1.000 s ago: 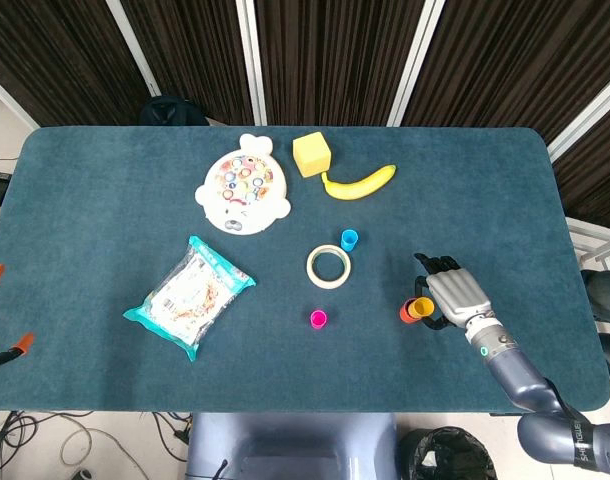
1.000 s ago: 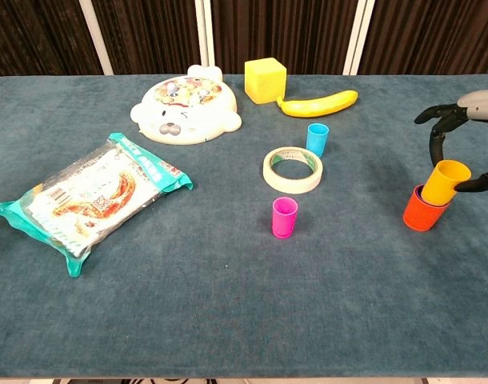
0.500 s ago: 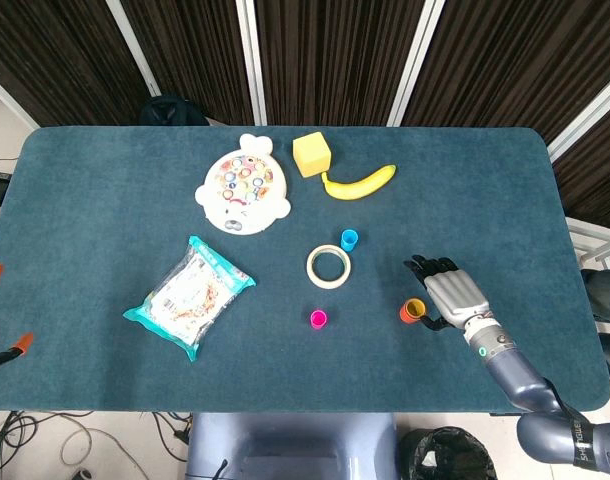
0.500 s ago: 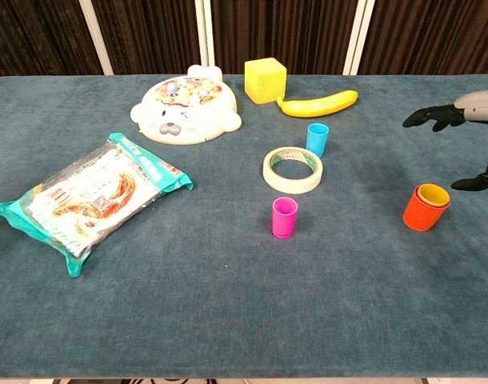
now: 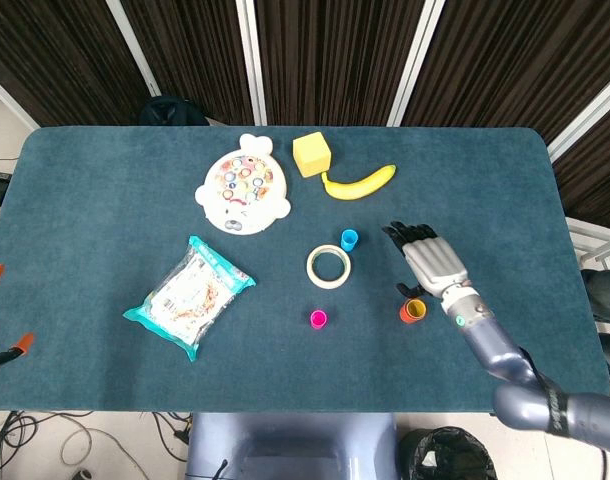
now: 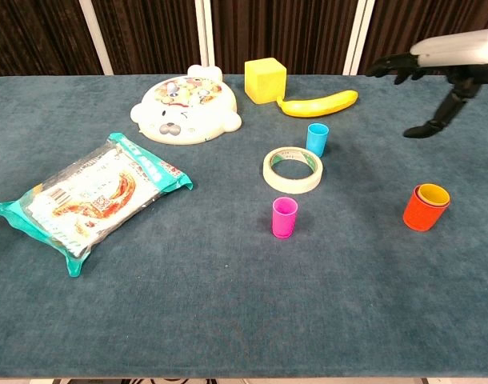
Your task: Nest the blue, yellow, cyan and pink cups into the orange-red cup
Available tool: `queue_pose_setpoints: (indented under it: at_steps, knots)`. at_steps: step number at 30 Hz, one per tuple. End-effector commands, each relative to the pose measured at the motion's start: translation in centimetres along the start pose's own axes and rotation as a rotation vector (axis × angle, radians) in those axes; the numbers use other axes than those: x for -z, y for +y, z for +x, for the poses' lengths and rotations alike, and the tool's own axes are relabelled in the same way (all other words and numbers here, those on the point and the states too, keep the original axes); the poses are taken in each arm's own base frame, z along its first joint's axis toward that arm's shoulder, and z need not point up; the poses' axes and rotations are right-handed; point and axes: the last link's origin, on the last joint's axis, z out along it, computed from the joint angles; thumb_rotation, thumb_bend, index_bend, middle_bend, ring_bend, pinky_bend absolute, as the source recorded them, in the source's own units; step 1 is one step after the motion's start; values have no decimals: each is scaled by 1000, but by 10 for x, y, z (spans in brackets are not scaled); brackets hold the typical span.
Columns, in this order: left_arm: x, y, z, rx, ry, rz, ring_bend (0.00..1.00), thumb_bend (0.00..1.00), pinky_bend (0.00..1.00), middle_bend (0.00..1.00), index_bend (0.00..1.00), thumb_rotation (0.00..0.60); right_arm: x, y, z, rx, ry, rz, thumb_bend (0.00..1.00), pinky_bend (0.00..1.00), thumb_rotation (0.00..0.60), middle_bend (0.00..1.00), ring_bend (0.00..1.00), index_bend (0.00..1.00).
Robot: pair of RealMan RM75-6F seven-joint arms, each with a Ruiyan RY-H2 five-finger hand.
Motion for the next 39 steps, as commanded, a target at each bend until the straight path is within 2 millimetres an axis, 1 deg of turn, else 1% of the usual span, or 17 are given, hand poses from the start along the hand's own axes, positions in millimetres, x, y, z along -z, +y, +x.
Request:
queue_pose_setpoints:
  at_steps: [1, 3, 5, 9, 13, 18, 26, 39]
  knots:
    - [-1, -2, -1, -2, -2, 8, 0, 127, 0, 19, 60, 600, -31, -19, -1, 26, -16, 1, 386, 102, 600, 27, 115, 0]
    - [-2, -2, -2, -5, -6, 11, 0, 127, 0, 19, 60, 600, -46, -26, -3, 44, -25, -8, 385, 102, 600, 27, 115, 2]
    - [-3, -2, -3, -7, -8, 11, 0, 127, 0, 19, 60, 600, -55, -32, -5, 53, -34, -13, 385, 102, 600, 27, 115, 13]
    - [-4, -2, -5, -14, -12, 16, 0, 127, 0, 19, 60, 600, -78, -46, -11, 51, -44, -31, 385, 102, 600, 27, 115, 62]
    - [-5, -3, -5, -20, -9, 22, 0, 128, 0, 19, 60, 600, -95, -54, -13, 38, -43, -53, 385, 102, 600, 27, 115, 112]
    - [-6, -5, -5, -23, -10, 28, 0, 127, 0, 19, 60, 600, -111, -57, -16, 15, -41, -80, 386, 102, 600, 27, 115, 182]
    - [-7, -6, -5, -23, -11, 34, 0, 127, 0, 19, 60, 600, -122, -58, -23, 8, -48, -95, 384, 101, 600, 27, 115, 303]
    - [-7, -7, -5, -24, -10, 37, 0, 127, 0, 19, 60, 600, -134, -57, -31, -3, -39, -113, 385, 106, 600, 27, 116, 382]
